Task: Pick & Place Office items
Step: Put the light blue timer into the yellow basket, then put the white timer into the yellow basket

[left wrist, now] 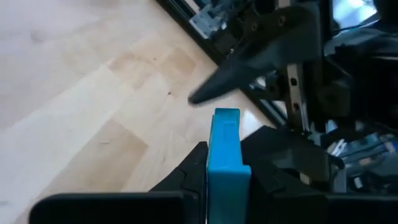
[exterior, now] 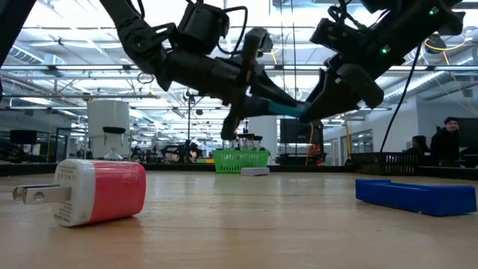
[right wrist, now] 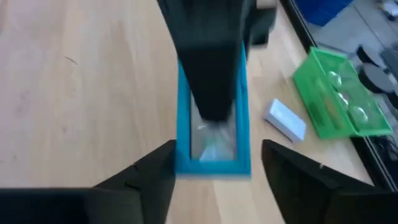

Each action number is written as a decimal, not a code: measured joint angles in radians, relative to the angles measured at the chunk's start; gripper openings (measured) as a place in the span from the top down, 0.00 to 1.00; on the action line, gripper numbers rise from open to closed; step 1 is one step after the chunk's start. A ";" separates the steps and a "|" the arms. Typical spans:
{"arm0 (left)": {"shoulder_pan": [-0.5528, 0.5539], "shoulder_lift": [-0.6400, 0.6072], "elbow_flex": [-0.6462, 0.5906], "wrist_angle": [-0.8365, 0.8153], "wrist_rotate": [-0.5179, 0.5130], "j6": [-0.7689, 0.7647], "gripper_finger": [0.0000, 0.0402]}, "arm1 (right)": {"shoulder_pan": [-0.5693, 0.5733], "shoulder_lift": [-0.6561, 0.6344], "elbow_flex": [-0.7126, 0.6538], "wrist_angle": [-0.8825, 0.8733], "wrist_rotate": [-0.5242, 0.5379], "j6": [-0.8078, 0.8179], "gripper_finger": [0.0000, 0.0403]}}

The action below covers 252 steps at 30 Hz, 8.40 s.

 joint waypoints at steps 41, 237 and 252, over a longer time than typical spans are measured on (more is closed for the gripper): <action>-0.468 -0.514 0.000 -1.687 0.401 0.217 0.86 | -0.021 -0.629 -0.584 0.533 -0.067 -0.136 1.00; 0.202 0.160 0.262 -0.643 -0.411 0.410 0.51 | -0.340 -0.491 -0.650 0.711 -0.385 0.001 1.00; 0.161 0.089 0.261 -0.719 -0.390 0.404 0.45 | -0.340 -0.491 -0.650 0.710 -0.411 -0.024 1.00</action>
